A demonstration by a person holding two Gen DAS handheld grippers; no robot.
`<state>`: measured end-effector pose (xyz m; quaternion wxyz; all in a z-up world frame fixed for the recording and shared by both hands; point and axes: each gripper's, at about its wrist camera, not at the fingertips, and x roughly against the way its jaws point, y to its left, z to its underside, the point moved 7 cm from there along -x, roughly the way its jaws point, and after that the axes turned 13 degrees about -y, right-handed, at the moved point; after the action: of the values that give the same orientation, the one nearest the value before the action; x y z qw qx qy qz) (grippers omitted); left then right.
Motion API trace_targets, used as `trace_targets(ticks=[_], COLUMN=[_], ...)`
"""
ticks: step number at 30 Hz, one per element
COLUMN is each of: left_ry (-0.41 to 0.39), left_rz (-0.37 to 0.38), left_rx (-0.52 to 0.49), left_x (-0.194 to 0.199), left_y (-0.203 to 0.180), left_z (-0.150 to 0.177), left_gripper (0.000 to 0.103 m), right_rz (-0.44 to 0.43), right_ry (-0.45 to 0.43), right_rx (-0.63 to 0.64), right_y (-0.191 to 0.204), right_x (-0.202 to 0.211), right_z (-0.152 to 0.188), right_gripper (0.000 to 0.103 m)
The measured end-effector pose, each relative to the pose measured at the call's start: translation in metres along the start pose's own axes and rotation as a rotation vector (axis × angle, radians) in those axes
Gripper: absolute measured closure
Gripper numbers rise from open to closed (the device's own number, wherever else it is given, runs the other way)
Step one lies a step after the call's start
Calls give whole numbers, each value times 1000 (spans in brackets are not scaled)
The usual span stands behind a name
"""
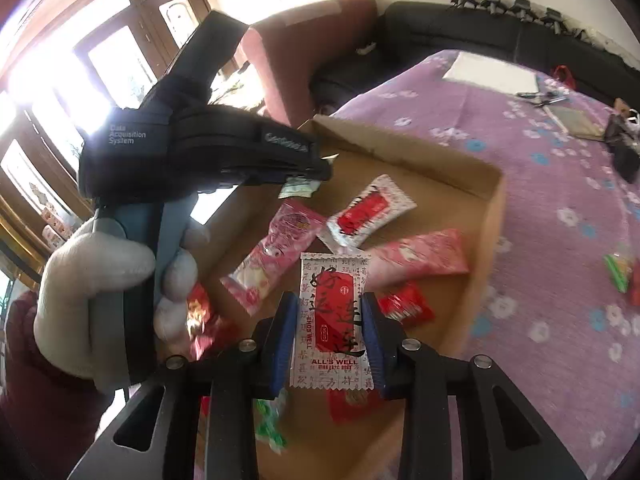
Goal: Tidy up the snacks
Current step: 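Carry the sauce packet and green-and-white candy over the cardboard tray with both grippers, then open both grippers to drop the sauce packet and green candy into the tray, then grasp the clear green-edged cookie packet with the left gripper while the right approaches the red gold-character bag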
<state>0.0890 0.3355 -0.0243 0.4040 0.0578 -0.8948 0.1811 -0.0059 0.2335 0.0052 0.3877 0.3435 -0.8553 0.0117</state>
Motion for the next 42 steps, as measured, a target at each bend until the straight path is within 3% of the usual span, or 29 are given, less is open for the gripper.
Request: trace_targets(ticks=[4,6,9,19,28,42], left_ry=[2,7,7,-56,-153,-273], left_rz=[-6,7,18,33,-55,-66], left_rx=[-23,-18,2,-30,-284,-462], left_x=[-1,0,4,50,96,143], left_y=[-1,-1,-1,-22,-86,-166], left_z=[1,1,0,5,45,92], left_gripper=[80,75,66,66,66,66], right_rz=[-3,-3,-6,22,81,225], right_ry=[1,-10,-24,-108,-135,-184], right_rx=[7,9,6,-34,-124,-234], right_y=[1,1,-1,-23,-67,-159], right_x=[-10,-9,-4,39,83,153], right_z=[0,-1,-2,-4,26,71], right_gripper=[67,66,55,54,53,52])
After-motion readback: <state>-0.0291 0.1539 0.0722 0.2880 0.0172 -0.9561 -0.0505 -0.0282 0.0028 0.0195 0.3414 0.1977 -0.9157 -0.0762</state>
